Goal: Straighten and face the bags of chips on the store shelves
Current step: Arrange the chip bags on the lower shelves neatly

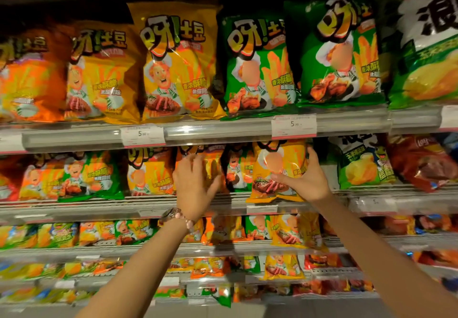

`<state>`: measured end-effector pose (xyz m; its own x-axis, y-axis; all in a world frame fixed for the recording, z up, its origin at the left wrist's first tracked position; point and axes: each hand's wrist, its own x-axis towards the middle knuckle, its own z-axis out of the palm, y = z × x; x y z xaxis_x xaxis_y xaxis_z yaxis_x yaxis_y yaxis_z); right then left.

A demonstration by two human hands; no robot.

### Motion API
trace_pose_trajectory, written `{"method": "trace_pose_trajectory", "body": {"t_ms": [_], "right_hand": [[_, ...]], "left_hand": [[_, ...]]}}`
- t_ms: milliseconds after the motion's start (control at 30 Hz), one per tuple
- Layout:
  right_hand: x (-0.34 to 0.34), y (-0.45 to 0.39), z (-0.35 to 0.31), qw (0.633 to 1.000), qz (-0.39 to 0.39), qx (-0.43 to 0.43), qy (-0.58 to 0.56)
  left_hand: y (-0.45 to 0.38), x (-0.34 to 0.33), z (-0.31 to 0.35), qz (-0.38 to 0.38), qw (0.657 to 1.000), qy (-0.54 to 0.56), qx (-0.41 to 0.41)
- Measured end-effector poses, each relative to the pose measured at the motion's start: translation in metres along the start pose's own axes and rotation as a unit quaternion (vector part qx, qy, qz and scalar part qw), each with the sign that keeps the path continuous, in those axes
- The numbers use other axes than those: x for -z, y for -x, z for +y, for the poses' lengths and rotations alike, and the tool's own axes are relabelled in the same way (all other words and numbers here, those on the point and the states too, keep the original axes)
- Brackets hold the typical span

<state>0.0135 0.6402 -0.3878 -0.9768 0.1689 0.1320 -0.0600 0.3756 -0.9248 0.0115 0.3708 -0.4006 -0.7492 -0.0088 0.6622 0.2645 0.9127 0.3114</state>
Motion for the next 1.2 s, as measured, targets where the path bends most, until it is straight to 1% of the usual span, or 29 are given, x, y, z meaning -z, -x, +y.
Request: {"method": "trace_pose_trajectory", "body": {"t_ms": [67, 100, 167, 233, 300, 367, 433, 500, 567, 700, 767, 833, 967, 1067, 1200], "right_hand": [[-0.013, 0.002, -0.003, 1.000, 0.000, -0.006, -0.007], [-0.020, 0.004, -0.006, 1.000, -0.001, -0.007, -0.009], [-0.032, 0.010, -0.015, 1.000, 0.001, -0.006, -0.011], [-0.041, 0.014, -0.020, 1.000, 0.007, -0.004, -0.012], [-0.047, 0.016, -0.022, 1.000, 0.013, 0.009, -0.011], [-0.051, 0.016, -0.019, 0.999, 0.030, 0.036, -0.001], [-0.055, 0.021, -0.022, 0.997, 0.049, 0.060, 0.012], [-0.058, 0.028, -0.028, 0.994, 0.085, 0.067, 0.029], [-0.060, 0.028, -0.023, 0.989, 0.109, 0.080, 0.051], [-0.062, 0.019, -0.018, 0.985, 0.123, 0.087, 0.089], [-0.067, 0.015, -0.018, 0.982, 0.115, 0.088, 0.124], [-0.074, 0.012, -0.016, 0.980, 0.103, 0.087, 0.149], [-0.098, 0.013, -0.040, 0.986, 0.077, 0.062, 0.137], [-0.124, 0.010, -0.057, 0.989, 0.044, 0.038, 0.134], [-0.162, 0.011, -0.071, 0.990, 0.022, 0.044, 0.132]], "left_hand": [[-0.008, 0.006, -0.011, -0.039, 0.993, 0.007, 0.115], [-0.012, 0.008, -0.015, -0.067, 0.986, 0.017, 0.154], [-0.018, 0.008, -0.024, -0.116, 0.974, 0.031, 0.192], [-0.021, 0.006, -0.029, -0.164, 0.963, 0.039, 0.208], [-0.022, 0.004, -0.032, -0.188, 0.958, 0.052, 0.211], [-0.023, 0.002, -0.035, -0.191, 0.958, 0.066, 0.205], [-0.023, 0.003, -0.037, -0.177, 0.960, 0.087, 0.199], [-0.025, 0.008, -0.037, -0.153, 0.961, 0.116, 0.198], [-0.028, 0.017, -0.038, -0.141, 0.957, 0.144, 0.207], [-0.026, 0.034, -0.050, -0.157, 0.943, 0.206, 0.208], [-0.021, 0.046, -0.058, -0.184, 0.930, 0.231, 0.218], [-0.014, 0.059, -0.070, -0.195, 0.925, 0.243, 0.216], [0.004, 0.088, -0.100, -0.217, 0.918, 0.250, 0.218], [0.011, 0.105, -0.118, -0.197, 0.927, 0.249, 0.200], [0.015, 0.126, -0.132, -0.160, 0.932, 0.269, 0.184]]}}
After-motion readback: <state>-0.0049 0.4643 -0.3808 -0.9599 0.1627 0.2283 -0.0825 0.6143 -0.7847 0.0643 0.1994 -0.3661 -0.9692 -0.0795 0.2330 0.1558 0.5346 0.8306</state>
